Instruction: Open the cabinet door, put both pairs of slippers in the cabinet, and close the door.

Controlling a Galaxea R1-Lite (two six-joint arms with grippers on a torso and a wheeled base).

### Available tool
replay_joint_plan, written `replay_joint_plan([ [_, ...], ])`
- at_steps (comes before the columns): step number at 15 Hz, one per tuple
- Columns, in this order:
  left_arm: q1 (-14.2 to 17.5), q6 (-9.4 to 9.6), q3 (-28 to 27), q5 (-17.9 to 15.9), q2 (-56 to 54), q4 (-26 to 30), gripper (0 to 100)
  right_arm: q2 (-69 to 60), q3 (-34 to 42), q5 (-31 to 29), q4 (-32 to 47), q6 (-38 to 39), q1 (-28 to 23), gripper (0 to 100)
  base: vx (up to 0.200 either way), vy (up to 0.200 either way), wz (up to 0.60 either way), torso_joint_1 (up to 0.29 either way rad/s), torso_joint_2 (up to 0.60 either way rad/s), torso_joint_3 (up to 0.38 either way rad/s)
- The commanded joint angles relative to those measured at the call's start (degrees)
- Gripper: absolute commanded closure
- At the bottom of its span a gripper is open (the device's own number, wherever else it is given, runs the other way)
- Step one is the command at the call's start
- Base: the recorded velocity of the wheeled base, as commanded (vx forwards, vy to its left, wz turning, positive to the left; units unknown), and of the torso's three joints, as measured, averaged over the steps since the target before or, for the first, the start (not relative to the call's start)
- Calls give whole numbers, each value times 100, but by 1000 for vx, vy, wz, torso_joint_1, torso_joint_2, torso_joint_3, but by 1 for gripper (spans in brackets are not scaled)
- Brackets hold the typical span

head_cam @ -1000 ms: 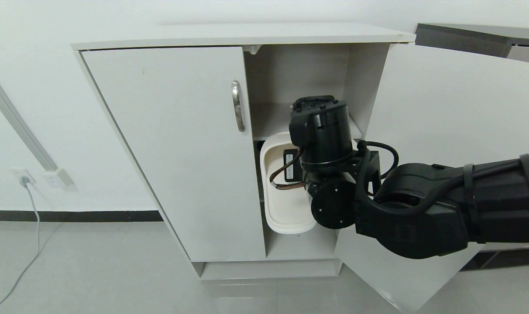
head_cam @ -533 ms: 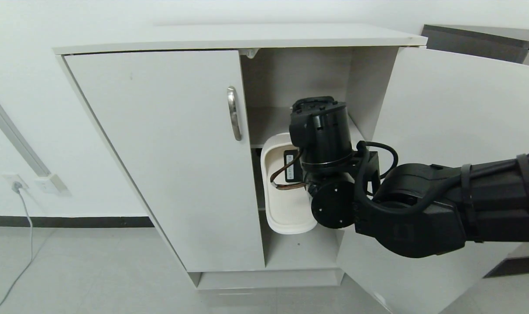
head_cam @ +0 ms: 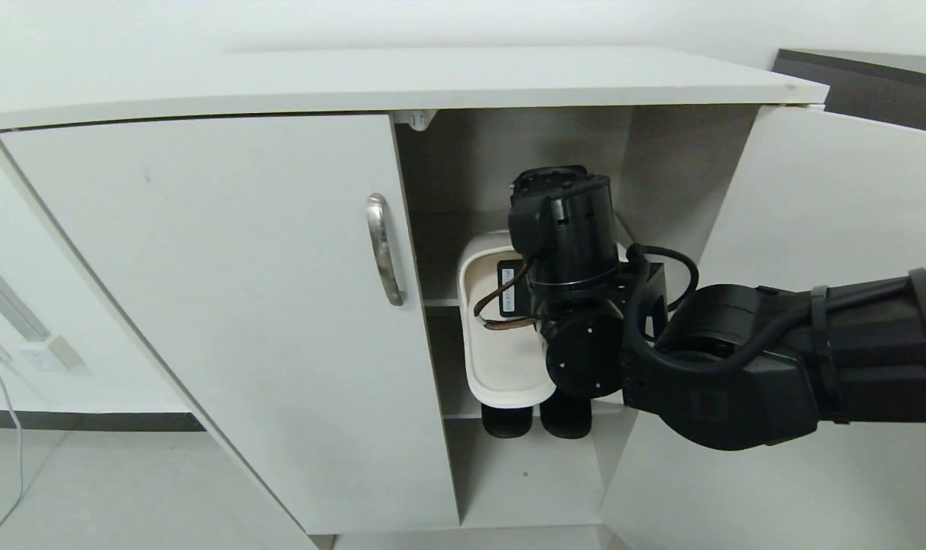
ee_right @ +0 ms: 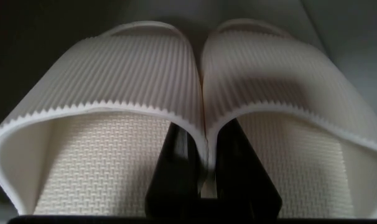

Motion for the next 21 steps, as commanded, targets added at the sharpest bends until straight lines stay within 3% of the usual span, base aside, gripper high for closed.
replay_joint_plan([
  [1,3,0,1,1,5,3,100,-18,-2,14,-14,1,-1,100,0,0,0,0,0,0],
  [9,3,0,1,1,5,-5,100,26,-160,515,65,-175,-159,100,0,0,0,0,0,0],
  [21,3,-9,1,1,5,-5,100,1063,-1909,559,539,-201,-818,100,0,0,0,0,0,0],
])
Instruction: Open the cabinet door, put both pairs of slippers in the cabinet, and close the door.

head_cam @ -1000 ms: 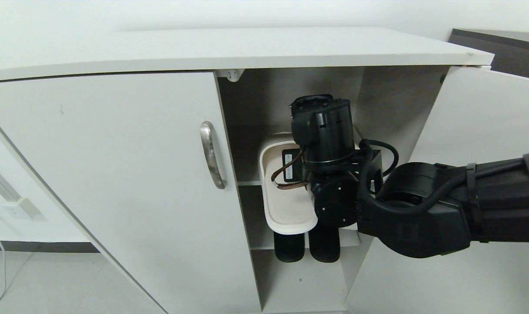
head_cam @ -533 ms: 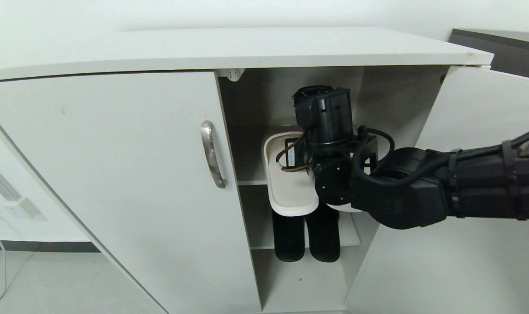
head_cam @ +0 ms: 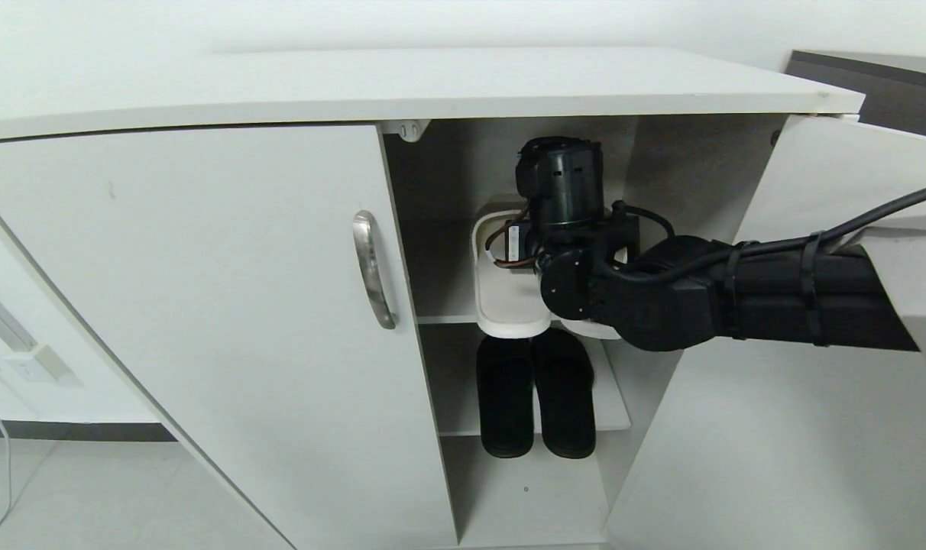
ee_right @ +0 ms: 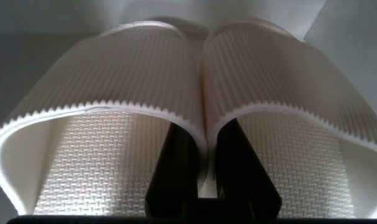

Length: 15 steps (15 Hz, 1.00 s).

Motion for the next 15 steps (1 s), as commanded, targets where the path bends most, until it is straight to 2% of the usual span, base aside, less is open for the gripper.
replay_joint_plan([
  [1,1,-1,1,1,5,3,100,142,-221,-2,170,4,-22,100,0,0,0,0,0,0],
  [11,1,-1,1,1,5,3,100,274,-318,-2,301,48,-22,100,0,0,0,0,0,0],
  [12,1,-1,1,1,5,3,100,282,-318,-2,301,48,-22,0,0,0,0,0,0,0],
  [15,1,-1,1,1,5,-5,100,151,-81,-46,301,48,39,0,0,0,0,0,0,0],
])
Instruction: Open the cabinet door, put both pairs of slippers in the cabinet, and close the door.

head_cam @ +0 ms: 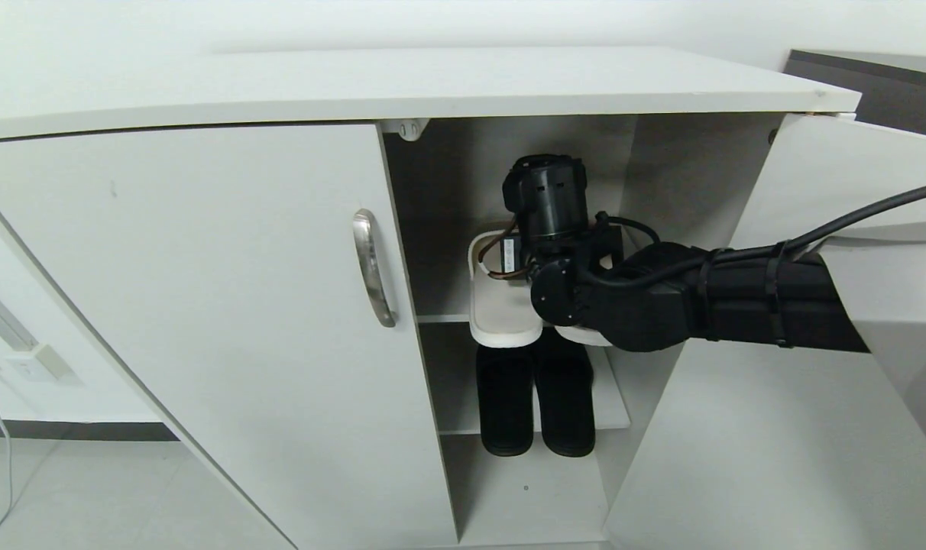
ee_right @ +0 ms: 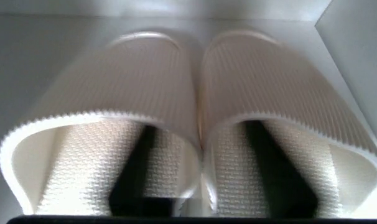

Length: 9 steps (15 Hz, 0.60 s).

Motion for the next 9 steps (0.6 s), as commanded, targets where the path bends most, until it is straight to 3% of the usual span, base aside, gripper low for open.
replay_joint_plan([
  [1,1,-1,1,1,5,3,100,-246,340,-18,-3,-1,105,0,0,0,0,0,0,0],
  [9,1,-1,1,1,5,3,100,-1916,2317,-53,-232,280,641,0,0,0,0,0,0,0],
])
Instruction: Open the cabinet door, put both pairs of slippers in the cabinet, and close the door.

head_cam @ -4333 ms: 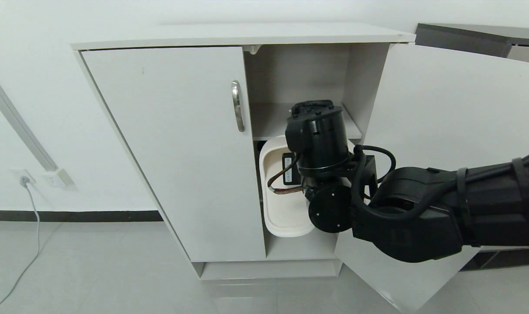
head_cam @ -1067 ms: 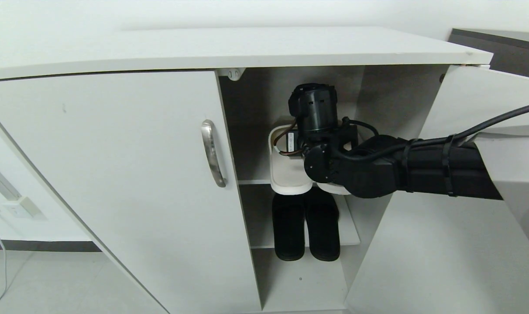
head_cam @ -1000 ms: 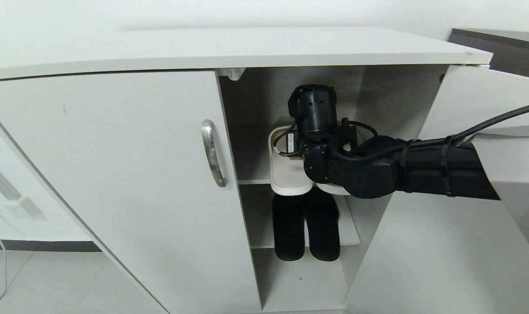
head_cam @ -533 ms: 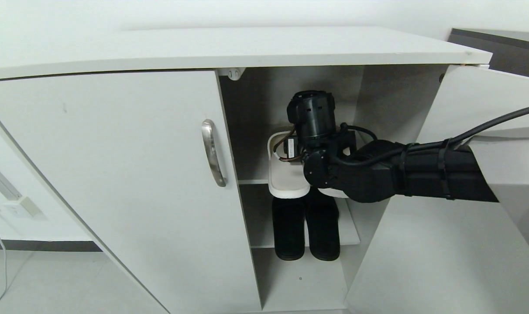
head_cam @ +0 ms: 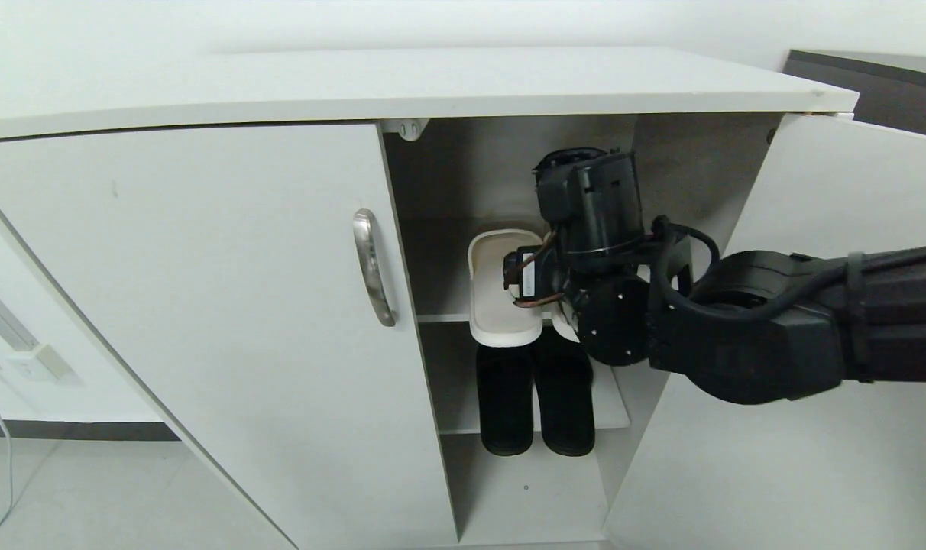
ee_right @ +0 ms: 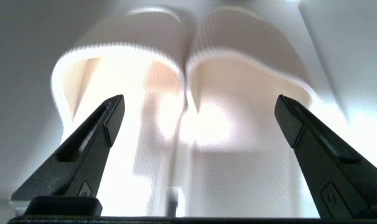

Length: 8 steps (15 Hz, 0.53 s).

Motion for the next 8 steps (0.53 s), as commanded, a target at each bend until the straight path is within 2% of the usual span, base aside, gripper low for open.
replay_joint_plan([
  [1,1,2,1,1,5,2,100,-901,1188,54,-193,-1,305,0,0,0,0,0,0,0],
  [5,1,2,1,1,5,2,100,-1604,2796,414,-1362,-274,560,0,0,0,0,0,0,0],
  [6,1,2,1,1,5,2,100,-1780,3086,625,-1617,-353,586,100,0,0,0,0,0,0],
  [8,1,2,1,1,5,2,100,-1991,3411,801,-1854,-353,586,100,0,0,0,0,0,0],
])
